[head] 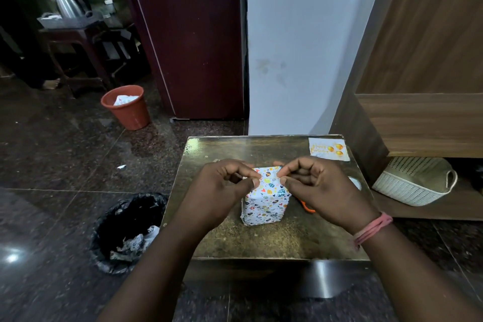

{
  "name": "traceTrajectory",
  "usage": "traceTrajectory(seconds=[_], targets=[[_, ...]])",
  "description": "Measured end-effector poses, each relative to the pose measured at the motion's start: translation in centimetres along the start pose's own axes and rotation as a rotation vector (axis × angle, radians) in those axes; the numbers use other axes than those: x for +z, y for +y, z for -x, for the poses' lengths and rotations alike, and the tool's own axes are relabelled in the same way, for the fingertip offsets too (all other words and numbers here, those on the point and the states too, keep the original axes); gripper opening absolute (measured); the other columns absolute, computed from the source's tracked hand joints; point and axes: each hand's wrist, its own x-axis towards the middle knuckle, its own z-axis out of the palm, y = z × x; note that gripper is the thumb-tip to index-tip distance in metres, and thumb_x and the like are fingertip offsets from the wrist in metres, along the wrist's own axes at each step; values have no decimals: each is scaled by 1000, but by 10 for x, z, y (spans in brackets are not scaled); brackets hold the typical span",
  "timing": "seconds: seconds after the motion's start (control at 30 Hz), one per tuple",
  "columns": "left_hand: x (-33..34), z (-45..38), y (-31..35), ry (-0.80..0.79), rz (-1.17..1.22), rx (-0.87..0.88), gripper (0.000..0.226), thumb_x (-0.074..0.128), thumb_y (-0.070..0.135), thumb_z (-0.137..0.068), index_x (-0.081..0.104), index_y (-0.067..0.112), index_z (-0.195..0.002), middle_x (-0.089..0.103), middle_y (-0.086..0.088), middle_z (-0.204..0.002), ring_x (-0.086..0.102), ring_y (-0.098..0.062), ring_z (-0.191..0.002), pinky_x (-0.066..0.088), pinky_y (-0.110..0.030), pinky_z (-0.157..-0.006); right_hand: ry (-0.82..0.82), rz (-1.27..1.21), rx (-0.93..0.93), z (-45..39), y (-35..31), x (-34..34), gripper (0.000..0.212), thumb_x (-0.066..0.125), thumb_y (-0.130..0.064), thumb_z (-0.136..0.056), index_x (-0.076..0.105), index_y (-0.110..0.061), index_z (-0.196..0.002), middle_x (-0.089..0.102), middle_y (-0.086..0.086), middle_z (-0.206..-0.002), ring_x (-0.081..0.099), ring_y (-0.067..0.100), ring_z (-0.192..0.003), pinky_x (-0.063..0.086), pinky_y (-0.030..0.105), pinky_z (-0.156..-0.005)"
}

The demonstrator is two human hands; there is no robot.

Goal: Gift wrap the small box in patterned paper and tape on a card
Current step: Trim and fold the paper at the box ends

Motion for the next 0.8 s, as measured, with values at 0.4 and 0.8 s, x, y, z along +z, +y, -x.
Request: traceTrajectory(seconds=[0.4, 0.8], targets=[[-3, -1, 2, -33, 38, -43, 23, 80, 18, -89, 79, 33, -106, 59, 18, -62, 56, 0, -61, 44, -22, -65, -49, 113, -15, 3, -13, 4, 31, 70, -4, -92, 70, -18, -120, 73, -20, -82, 69, -4, -78, 47, 7, -66], [2, 2, 10, 29, 11, -9, 9, 82, 14, -86, 83, 22, -89, 77, 12, -92, 72, -13, -89, 55, -19, -77, 55, 132, -25, -3, -13, 8, 3, 80, -15, -85, 80, -16, -87, 78, -4, -96, 73, 10, -97, 56, 31, -91]])
